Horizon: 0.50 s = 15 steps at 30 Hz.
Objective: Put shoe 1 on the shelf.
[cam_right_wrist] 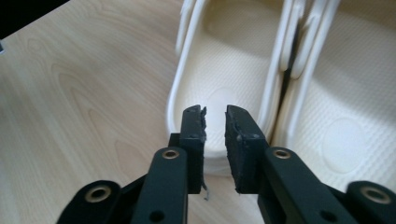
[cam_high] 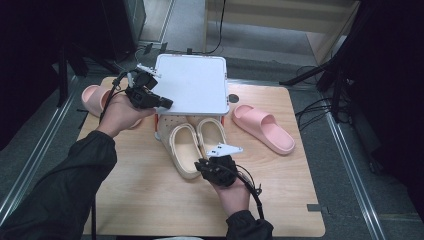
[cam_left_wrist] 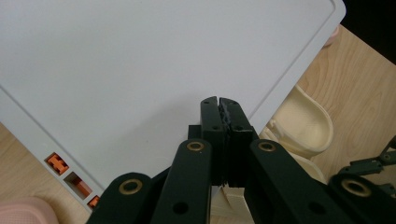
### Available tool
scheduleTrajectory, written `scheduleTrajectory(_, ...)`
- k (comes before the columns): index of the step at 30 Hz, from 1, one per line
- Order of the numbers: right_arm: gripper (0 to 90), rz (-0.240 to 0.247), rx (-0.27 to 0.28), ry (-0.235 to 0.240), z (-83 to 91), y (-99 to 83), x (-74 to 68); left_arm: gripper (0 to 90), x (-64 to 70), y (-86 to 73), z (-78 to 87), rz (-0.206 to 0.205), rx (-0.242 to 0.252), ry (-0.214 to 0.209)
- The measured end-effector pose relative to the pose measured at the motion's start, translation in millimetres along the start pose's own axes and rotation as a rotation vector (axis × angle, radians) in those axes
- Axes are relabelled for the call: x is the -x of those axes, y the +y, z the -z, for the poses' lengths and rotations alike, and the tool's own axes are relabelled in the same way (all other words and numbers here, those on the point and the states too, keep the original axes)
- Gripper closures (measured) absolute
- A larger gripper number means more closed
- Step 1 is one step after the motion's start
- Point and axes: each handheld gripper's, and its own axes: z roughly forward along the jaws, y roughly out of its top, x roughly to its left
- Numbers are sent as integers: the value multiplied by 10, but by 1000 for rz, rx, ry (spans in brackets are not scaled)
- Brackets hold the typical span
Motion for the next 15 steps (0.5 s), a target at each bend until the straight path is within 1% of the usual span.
scheduleTrajectory(3, 814, 12, 11, 13, 7, -59, -38, 890, 5, -3, -3, 2, 6, 2)
scheduleTrajectory(6, 848, 31, 16, 13, 21, -109, -77, 891, 9, -5, -4, 2, 7, 3)
scheduleTrajectory(9, 892, 28, 10, 16, 31, -155, -119, 893, 5, -4, -3, 5, 5, 3)
scheduleTrajectory(14, 900, 38, 0, 25, 14, -240, -158, 895, 17, 0, -3, -2, 1, 11)
scheduleTrajectory(15, 900, 41, -17, 28, -11, -283, -164, 894, 20, 2, -6, -2, 2, 12)
